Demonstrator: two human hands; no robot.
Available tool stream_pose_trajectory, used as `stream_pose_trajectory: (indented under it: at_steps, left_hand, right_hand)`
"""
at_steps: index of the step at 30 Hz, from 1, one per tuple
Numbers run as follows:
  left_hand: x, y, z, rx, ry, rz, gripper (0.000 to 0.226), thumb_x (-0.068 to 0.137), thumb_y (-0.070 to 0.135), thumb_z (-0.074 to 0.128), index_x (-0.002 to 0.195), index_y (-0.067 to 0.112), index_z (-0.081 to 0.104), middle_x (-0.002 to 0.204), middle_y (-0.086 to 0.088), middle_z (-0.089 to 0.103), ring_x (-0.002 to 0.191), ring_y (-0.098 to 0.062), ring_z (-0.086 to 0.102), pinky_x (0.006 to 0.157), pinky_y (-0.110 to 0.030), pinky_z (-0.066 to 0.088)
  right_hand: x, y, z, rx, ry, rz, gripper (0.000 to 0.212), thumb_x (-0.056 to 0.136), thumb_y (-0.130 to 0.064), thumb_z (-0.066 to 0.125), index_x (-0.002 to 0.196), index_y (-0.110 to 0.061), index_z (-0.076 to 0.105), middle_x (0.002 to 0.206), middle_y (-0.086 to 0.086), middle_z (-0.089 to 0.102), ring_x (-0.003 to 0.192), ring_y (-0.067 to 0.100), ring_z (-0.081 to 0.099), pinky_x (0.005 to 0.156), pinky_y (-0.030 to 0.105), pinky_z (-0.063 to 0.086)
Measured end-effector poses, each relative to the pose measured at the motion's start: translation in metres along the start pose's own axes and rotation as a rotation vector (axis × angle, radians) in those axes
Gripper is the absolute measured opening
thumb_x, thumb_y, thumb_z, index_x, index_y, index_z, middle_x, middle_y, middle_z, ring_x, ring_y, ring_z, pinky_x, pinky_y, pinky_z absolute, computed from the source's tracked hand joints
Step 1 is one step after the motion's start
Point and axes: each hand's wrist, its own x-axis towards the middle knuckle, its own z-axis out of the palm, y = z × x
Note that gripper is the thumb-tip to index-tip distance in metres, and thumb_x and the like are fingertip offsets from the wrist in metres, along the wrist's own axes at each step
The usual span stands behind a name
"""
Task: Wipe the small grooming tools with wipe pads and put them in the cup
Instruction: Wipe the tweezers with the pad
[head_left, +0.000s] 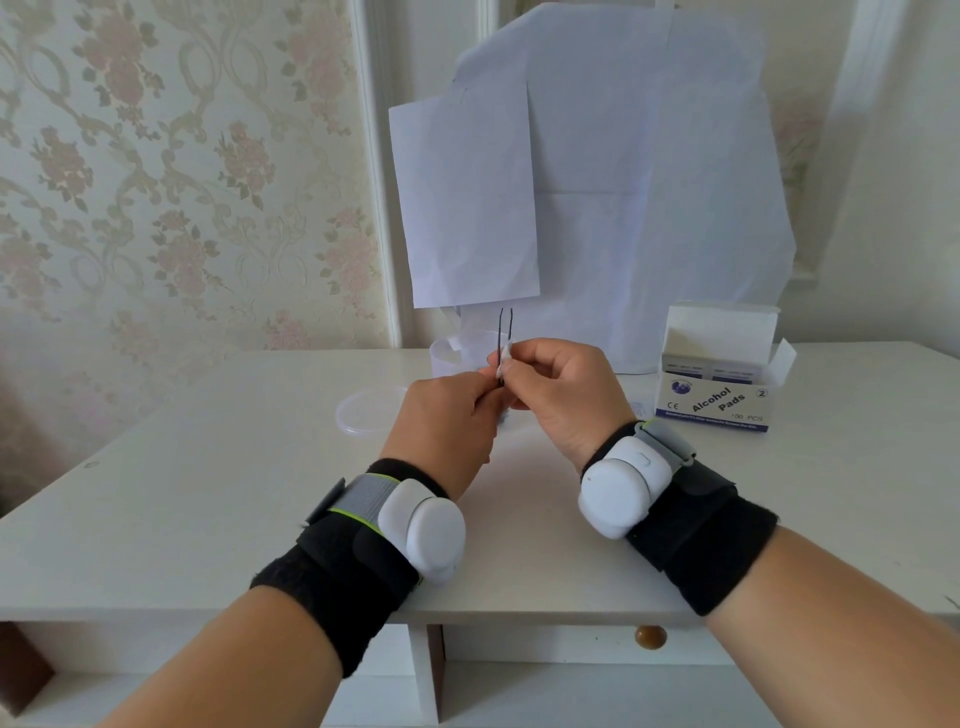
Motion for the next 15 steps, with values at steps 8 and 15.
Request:
stream_pose_trajectory:
  at_steps: [8,15]
  left_hand:
    - [-0.0005,-0.0001,0.0018,0.096,0.026,0.107,0.030,0.097,0.026,0.054,0.067,0.025,0.057,0.065,-0.010,0.065,0.059,-0.030,0.062,0.067,-0.042,0.051]
    - [0.0034,-0.0073,0.0061,0.100,-0.049,0.005,0.028,0.097,0.026,0.055,0.078,0.008,0.066,0.062,-0.003,0.063,0.045,-0.013,0.060,0.053,-0.023,0.052]
  right_hand:
    - [0.0018,0.0028,0.0008,-0.100,0.103,-0.033,0.018,0.078,-0.026,0.058,0.064,-0.022,0.070,0.062,-0.002,0.071,0.069,0.030,0.067,0.067,0.051,0.057]
    - [0.0049,0.0013,-0.0066,-0.028,0.187,0.005,0.023,0.089,-0.013,0.052,0.074,-0.006,0.068,0.071,0.001,0.075,0.069,0.018,0.073,0.064,0.034,0.059]
